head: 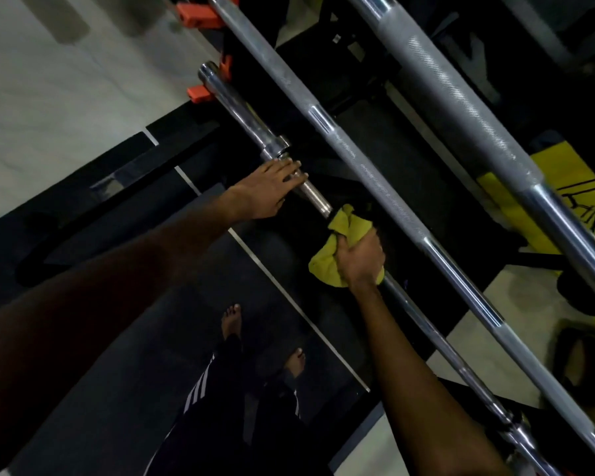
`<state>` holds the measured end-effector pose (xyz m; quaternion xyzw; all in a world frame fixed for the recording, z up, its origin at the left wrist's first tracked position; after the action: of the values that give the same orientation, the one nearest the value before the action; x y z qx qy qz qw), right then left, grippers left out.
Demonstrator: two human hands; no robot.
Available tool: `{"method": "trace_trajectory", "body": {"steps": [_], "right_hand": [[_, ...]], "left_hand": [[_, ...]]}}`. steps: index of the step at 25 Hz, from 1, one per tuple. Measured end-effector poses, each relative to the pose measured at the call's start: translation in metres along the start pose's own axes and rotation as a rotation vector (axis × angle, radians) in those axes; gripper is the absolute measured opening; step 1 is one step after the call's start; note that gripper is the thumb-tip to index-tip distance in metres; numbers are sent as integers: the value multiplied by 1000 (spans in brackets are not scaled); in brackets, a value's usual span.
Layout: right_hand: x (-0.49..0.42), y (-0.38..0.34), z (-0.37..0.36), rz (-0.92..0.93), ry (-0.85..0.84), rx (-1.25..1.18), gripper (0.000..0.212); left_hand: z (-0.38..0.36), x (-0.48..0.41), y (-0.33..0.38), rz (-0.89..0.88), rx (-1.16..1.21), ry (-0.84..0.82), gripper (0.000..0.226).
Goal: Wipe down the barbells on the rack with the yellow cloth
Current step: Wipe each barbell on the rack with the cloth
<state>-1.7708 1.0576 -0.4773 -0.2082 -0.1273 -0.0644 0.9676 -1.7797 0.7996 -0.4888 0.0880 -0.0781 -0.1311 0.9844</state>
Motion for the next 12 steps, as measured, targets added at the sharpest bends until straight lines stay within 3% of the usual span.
{"method": "trace_trajectory", "body": {"steps": [3, 5, 9, 12], "right_hand": [[-12, -16, -4, 98, -134, 1, 58], [-10, -8, 0, 97, -158, -34, 58], [-6, -48, -14, -118, 74, -95, 49], [-17, -84, -28, 78, -45, 39, 57]], "left_hand": [[12, 3, -35, 38, -29, 105, 79], [11, 5, -48, 65, 20, 84, 83], [4, 5, -54, 77, 171, 13, 90], [3, 4, -51, 95, 291, 4, 93]]}}
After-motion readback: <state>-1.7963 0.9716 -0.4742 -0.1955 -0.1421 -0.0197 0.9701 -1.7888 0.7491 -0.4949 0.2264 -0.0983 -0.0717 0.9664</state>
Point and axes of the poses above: each hand's wrist, its own x-axis away from the middle knuckle, its own z-axis out of the back of the hand, y = z × x, the point moved 2 cm from there along -x, towards the middle knuckle, and after that the axes turned 1 degree about x, right-handed, at the moved point
